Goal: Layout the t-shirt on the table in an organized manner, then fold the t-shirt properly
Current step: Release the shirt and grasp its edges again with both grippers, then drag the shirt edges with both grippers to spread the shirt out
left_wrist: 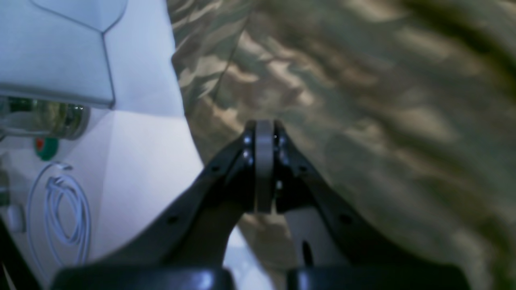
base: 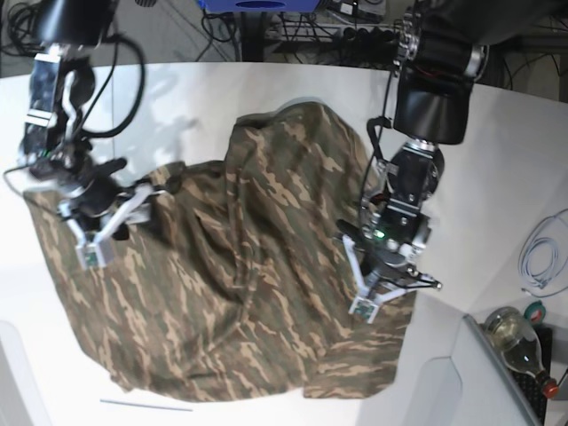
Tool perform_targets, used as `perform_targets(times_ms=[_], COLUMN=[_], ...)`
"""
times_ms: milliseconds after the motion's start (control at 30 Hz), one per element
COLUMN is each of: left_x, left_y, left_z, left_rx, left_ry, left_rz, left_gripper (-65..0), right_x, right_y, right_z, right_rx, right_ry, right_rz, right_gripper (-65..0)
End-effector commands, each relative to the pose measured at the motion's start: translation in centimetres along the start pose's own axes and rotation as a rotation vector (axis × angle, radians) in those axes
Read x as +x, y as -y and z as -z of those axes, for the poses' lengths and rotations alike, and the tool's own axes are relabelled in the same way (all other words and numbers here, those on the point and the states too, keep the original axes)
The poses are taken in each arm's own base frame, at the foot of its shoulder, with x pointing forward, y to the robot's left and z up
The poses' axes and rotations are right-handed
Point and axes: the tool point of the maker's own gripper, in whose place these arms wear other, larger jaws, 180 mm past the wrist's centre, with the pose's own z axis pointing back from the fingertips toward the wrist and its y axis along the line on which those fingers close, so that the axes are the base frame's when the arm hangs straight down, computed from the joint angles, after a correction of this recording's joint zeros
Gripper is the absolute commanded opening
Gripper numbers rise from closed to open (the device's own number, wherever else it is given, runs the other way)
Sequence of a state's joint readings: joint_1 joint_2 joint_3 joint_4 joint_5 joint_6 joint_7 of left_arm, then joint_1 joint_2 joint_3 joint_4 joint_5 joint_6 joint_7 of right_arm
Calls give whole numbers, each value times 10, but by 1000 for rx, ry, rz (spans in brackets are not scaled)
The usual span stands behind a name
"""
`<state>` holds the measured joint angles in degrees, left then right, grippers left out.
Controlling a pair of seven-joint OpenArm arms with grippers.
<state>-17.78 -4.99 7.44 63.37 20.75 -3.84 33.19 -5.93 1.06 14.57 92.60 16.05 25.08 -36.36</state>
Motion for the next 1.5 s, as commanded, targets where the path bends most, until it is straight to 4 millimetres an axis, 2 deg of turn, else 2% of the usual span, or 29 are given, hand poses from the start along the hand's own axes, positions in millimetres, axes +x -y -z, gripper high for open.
perform_targets(times_ms=[0, 33, 67, 133, 200, 267, 333, 433, 567, 633, 833, 900, 933, 967, 1000, 1067, 1100, 1167, 1233, 1300, 1367, 1467], left_x=[26, 25, 30, 43, 49, 52, 46, 32, 15, 10, -12, -26, -32, -37, -44, -68, -80, -99, -116, -128, -117, -78], left_y=[-29, -41, -50, -58, -59, -56, -54, -43, -26, -19, -8, -4, -1, 0, 4, 10, 17, 27, 37, 24, 17, -3], left_z=[0, 3, 6, 12, 20, 31, 42, 53, 58, 59, 60, 60, 59, 59, 58, 55, 53, 47, 35, 22, 8, -8], left_rx=[54, 68, 79, 84, 78, 58, 37, -1, -41, -54, -78, -84, -88, -91, -97, -105, -116, -127, -131, -87, -51, 3], left_ry=[61, 56, 70, 126, 158, 166, 150, 143, 150, 154, 106, 83, 73, 64, 52, 18, -1, -20, -22, -41, -15, 76], left_rz=[-3, -11, -20, -17, -3, -4, -9, -11, -17, -16, -13, -9, -6, -2, 13, 71, 100, 141, 176, 206, 205, 171], left_gripper=[-650, -650, -650, -650, -650, -650, -650, -650, -650, -650, -650, -650, -650, -650, -650, -650, -650, -650, -650, -650, -650, -650], right_x=[3, -8, -15, -31, -46, -61, -78, -83, -94, -106, -117, -122, -121, -122, -122, -120, -120, -117, -118, -115, -119, -122], right_y=[2, -16, -32, -61, -78, -92, -110, -135, -145, -146, -141, -140, -140, -141, -138, -130, -125, -111, -98, -84, -71, -62], right_z=[-11, -15, -18, -23, -25, -23, -19, -15, -6, -2, 21, 27, 28, 27, 26, 22, 20, 15, 6, -2, -8, -12], right_rx=[-24, 2, 28, 72, 99, 106, 117, 148, 140, 135, 130, 131, 138, 146, 150, 162, 167, 166, 157, 142, 124, 109], right_ry=[10, -15, -29, -49, -76, -120, -168, -180, -220, -256, -299, -319, -319, -321, -320, -313, -312, -302, -315, -322, -340, -350], right_rz=[-22, -16, -8, 26, 56, 96, 130, 137, 160, 170, 171, 173, 184, 199, 209, 233, 245, 245, 234, 198, 170, 150], right_gripper=[-192, -131, -104, -119, -152, -165, -152, -116, -107, -107, -114, -149, -209, -300, -401, -641, -650, -624, -650, -645, -645, -645])
